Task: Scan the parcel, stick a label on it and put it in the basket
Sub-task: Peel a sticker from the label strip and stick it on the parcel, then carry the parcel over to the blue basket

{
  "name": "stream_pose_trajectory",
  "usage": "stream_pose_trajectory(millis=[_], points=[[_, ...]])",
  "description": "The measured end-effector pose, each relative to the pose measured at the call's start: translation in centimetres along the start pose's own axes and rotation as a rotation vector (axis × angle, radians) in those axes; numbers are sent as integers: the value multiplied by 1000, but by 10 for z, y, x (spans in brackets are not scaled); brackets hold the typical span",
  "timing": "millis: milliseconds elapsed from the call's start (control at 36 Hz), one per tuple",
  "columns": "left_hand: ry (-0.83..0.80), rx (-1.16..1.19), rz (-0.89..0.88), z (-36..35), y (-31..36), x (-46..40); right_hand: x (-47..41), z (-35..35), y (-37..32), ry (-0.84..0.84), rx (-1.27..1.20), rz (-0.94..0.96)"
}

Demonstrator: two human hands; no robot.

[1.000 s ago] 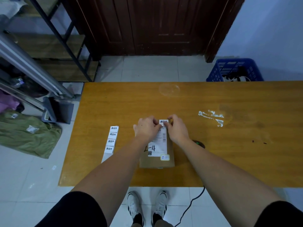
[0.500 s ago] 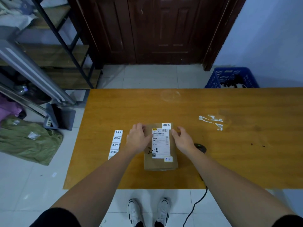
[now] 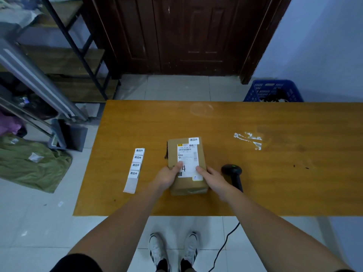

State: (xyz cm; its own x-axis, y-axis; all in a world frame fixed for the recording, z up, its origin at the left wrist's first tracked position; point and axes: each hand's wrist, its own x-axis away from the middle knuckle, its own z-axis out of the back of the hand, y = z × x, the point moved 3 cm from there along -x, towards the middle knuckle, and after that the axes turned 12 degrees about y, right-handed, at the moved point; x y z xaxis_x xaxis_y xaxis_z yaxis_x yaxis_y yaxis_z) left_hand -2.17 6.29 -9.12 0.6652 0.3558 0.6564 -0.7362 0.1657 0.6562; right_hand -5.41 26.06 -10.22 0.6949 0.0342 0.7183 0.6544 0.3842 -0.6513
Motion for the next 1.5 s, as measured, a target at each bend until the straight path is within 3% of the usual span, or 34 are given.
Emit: stream_pose_trajectory(millis=[167, 278, 417, 694, 861, 1083, 1306, 1500], points=[[-6, 46, -78, 32, 41, 27, 18, 13, -41, -36, -115, 34], [21, 192, -158, 70, 70, 48, 40, 11, -93, -43, -153, 138], [-3, 435, -187, 122, 103, 82, 82, -10, -164, -191, -141, 264], [259, 553, -357, 264, 126, 174, 192, -96, -269, -314, -76, 397], [407, 625, -338, 369, 54, 233, 261, -208, -288, -480, 57, 470], [805, 785, -192, 494, -101, 317, 366, -398, -263, -769, 260, 480], [1052, 895, -45, 578, -221, 392, 452, -553, -231, -983, 441, 463], [1188, 958, 20, 638, -276, 411, 489, -653, -232, -1088, 538, 506]])
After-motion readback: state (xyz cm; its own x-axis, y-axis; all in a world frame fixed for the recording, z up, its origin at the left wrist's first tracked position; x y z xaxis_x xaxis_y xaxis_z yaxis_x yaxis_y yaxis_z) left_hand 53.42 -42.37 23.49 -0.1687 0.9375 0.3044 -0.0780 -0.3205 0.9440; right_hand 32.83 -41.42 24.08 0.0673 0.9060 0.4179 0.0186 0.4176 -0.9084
